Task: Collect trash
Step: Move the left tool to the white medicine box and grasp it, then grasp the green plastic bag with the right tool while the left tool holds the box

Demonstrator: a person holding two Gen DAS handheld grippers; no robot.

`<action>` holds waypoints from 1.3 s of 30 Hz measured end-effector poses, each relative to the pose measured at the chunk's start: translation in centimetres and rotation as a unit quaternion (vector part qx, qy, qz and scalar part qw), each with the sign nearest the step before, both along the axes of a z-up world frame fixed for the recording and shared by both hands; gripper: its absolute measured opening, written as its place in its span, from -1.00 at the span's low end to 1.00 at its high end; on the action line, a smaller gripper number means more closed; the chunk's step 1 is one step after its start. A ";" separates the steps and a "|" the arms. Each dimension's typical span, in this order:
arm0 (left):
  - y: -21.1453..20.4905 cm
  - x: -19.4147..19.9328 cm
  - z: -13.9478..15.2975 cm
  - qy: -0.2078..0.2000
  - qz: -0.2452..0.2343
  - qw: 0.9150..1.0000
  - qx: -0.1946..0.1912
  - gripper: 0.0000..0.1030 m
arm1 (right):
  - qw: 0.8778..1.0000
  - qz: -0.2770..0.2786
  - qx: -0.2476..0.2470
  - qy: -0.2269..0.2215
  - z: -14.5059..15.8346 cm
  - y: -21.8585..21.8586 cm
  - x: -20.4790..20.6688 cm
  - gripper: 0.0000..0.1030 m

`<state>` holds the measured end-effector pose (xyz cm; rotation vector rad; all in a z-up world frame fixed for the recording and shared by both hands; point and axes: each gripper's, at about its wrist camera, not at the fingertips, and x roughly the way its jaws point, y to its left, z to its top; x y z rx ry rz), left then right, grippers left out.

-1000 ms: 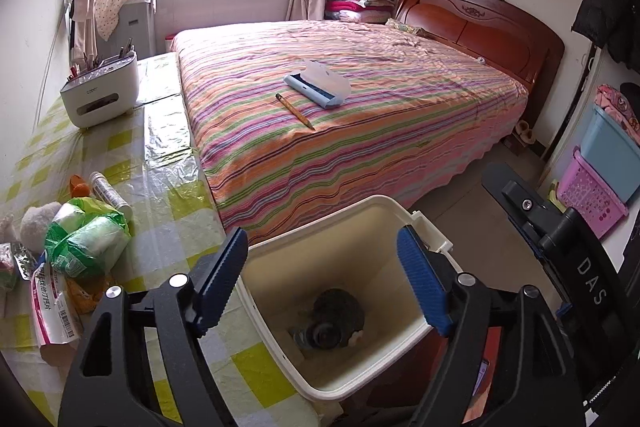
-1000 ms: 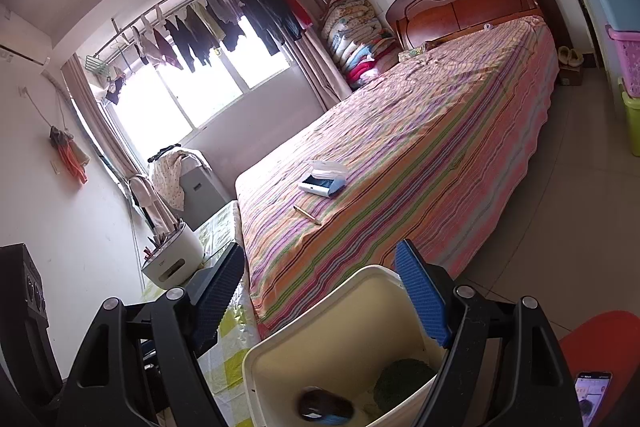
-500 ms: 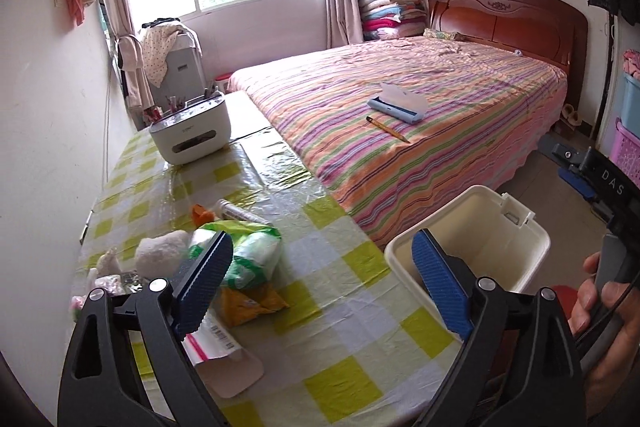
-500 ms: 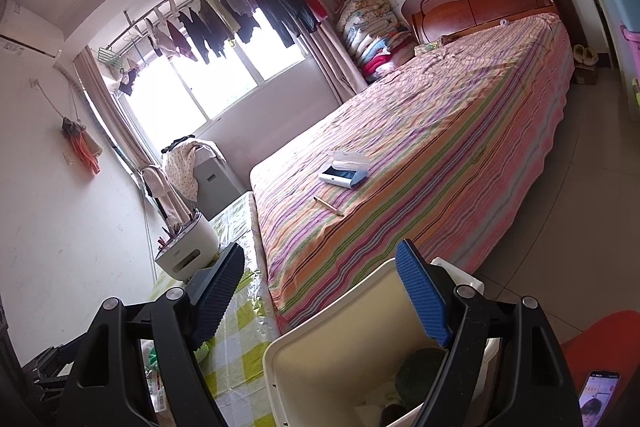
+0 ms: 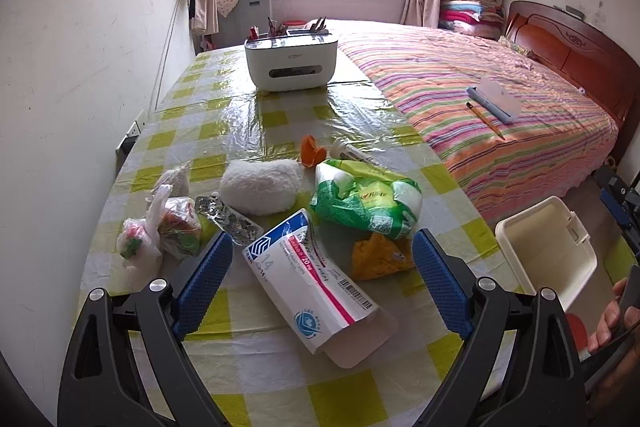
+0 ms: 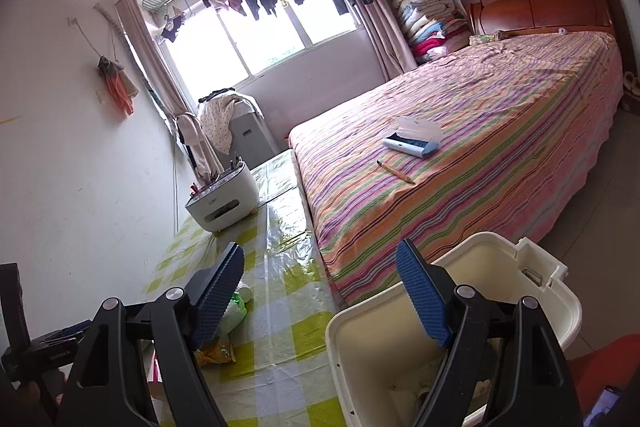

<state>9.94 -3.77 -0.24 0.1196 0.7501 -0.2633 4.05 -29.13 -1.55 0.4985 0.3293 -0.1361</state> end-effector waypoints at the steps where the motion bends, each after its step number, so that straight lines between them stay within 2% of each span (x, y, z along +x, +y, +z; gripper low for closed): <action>1: 0.0 0.2 -0.4 0.007 0.000 1.000 0.008 0.74 | 1.000 0.006 -0.002 0.002 0.0 0.5 0.4 0.48; 6: 0.5 1.2 -2.9 0.063 0.008 0.998 0.023 0.74 | 0.999 0.030 -0.010 0.009 0.1 2.9 1.9 0.48; 14: 3.1 3.0 -6.2 0.164 0.043 0.985 -0.031 0.74 | 0.998 0.051 -0.021 0.007 0.5 5.2 2.8 0.48; 23: 4.7 4.8 -7.8 0.221 0.085 0.967 -0.090 0.74 | 0.997 0.069 -0.026 0.007 0.8 7.1 4.0 0.48; 29: 3.8 5.6 -8.8 0.243 0.082 0.960 -0.113 0.69 | 0.996 0.078 -0.031 0.003 1.0 8.1 4.5 0.48; 32: 3.5 5.9 -9.4 0.258 0.076 0.955 -0.126 0.46 | 0.996 0.080 -0.033 0.004 1.0 8.6 4.9 0.48; 33: 3.5 5.9 -9.7 0.263 0.074 0.953 -0.130 0.30 | 0.996 0.081 -0.032 0.005 0.9 8.7 5.0 0.48; 35: 3.4 6.1 -9.8 0.260 0.068 0.954 -0.130 0.20 | 0.996 0.083 -0.030 0.006 0.9 8.9 5.3 0.48; 39: 4.2 6.1 -10.0 0.262 0.073 0.950 -0.156 0.06 | 0.995 0.090 -0.032 0.012 0.8 9.7 6.1 0.48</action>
